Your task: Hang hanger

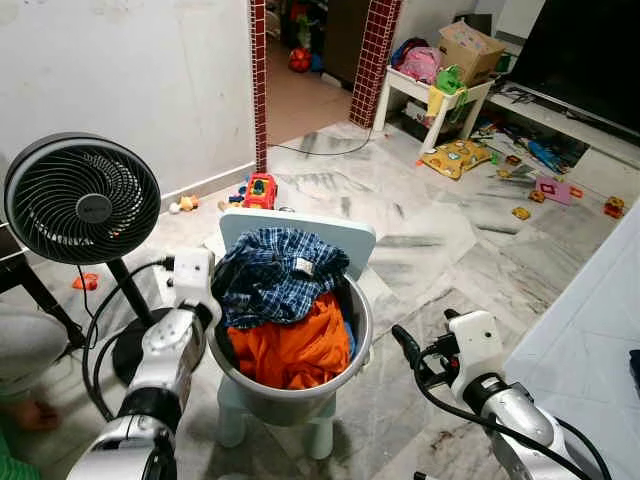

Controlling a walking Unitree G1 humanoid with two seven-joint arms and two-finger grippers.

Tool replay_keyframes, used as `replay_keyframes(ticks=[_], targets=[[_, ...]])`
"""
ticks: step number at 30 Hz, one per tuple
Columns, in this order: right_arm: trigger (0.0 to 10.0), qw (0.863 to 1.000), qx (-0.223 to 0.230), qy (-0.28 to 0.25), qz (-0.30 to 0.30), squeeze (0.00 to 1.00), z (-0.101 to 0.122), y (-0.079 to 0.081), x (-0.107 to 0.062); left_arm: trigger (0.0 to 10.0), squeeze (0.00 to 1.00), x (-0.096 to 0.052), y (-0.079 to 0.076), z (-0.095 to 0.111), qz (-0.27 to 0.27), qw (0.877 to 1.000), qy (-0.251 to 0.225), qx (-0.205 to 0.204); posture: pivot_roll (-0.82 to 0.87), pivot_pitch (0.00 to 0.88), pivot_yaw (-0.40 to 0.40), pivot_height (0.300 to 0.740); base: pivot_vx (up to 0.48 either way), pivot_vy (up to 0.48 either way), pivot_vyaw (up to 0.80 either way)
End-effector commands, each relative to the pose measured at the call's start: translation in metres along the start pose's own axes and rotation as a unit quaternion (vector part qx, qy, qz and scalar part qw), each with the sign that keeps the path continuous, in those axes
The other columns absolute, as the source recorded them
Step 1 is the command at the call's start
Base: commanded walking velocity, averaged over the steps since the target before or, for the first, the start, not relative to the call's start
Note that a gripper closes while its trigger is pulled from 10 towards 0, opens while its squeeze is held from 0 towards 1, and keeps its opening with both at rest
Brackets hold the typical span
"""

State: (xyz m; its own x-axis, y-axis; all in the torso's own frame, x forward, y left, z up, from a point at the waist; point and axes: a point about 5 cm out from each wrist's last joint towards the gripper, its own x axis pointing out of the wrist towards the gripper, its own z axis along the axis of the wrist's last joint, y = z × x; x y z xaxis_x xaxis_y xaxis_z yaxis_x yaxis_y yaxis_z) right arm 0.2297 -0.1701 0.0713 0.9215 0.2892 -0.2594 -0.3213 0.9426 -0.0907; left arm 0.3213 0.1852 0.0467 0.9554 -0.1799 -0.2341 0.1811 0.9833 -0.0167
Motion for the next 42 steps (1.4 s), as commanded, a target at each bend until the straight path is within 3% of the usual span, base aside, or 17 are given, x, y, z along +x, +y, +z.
replay_keyframes(ticks=[1, 11, 12, 13, 14, 15, 18, 27, 32, 42], targets=[[10.0, 1.000, -0.010, -0.001, -0.001, 0.00, 0.003, -0.003, -0.002, 0.0, 0.00, -0.001, 0.000, -0.004, 0.010, 0.999, 0.022, 0.028, 0.10, 0.000, -0.097, 0.740, 0.000, 0.000, 0.00], [10.0, 1.000, -0.010, 0.002, -0.003, 0.00, 0.002, -0.004, -0.004, 0.0, 0.00, -0.009, 0.016, -0.016, 0.050, 0.994, 0.070, 0.074, 0.10, 0.000, -0.091, 0.740, 0.000, 0.000, 0.00], [10.0, 1.000, -0.009, 0.001, -0.003, 0.00, 0.002, -0.004, -0.003, 9.8, 0.00, -0.010, 0.018, -0.019, 0.052, 0.992, 0.084, 0.073, 0.10, 0.000, -0.091, 0.740, 0.000, 0.000, 0.00], [10.0, 1.000, -0.009, 0.001, -0.003, 0.00, 0.002, -0.004, -0.003, 10.0, 0.23, -0.011, 0.018, -0.020, 0.053, 0.992, 0.089, 0.076, 0.10, 0.000, -0.091, 0.740, 0.000, 0.000, 0.00], [10.0, 1.000, -0.009, 0.001, -0.002, 0.00, 0.002, -0.003, -0.003, 10.0, 1.00, -0.012, 0.019, -0.021, 0.052, 0.990, 0.096, 0.087, 0.10, 0.000, -0.091, 0.740, 0.000, 0.000, 0.00], [10.0, 1.000, -0.009, 0.001, -0.001, 0.00, 0.002, -0.003, -0.003, 10.0, 1.00, -0.014, 0.019, -0.025, 0.041, 0.987, 0.111, 0.111, 0.11, 0.000, -0.092, 0.740, 0.000, 0.000, 0.00], [10.0, 1.000, -0.008, 0.001, 0.000, 0.00, 0.002, -0.003, -0.002, 10.0, 1.00, -0.016, 0.017, -0.028, 0.028, 0.986, 0.116, 0.113, 0.12, 0.000, -0.094, 0.740, 0.000, 0.000, 0.00], [10.0, 1.000, -0.007, -0.002, 0.004, 0.00, 0.003, -0.002, 0.002, 10.0, 1.00, -0.023, 0.010, -0.033, -0.034, 0.977, 0.123, 0.170, 0.13, 0.000, -0.094, 0.740, 0.000, 0.000, 0.00], [10.0, 1.000, -0.004, -0.001, 0.009, 0.00, 0.002, 0.001, 0.004, 10.0, 1.00, -0.025, 0.005, -0.022, -0.062, 0.973, 0.077, 0.210, 0.14, 0.000, -0.089, 0.740, 0.000, 0.000, 0.00], [10.0, 1.000, -0.001, 0.000, 0.008, 0.00, 0.001, 0.002, 0.005, 10.0, 1.00, -0.033, -0.005, -0.020, -0.064, 0.972, 0.053, 0.220, 0.15, 0.000, -0.084, 0.740, 0.000, 0.000, 0.00]])
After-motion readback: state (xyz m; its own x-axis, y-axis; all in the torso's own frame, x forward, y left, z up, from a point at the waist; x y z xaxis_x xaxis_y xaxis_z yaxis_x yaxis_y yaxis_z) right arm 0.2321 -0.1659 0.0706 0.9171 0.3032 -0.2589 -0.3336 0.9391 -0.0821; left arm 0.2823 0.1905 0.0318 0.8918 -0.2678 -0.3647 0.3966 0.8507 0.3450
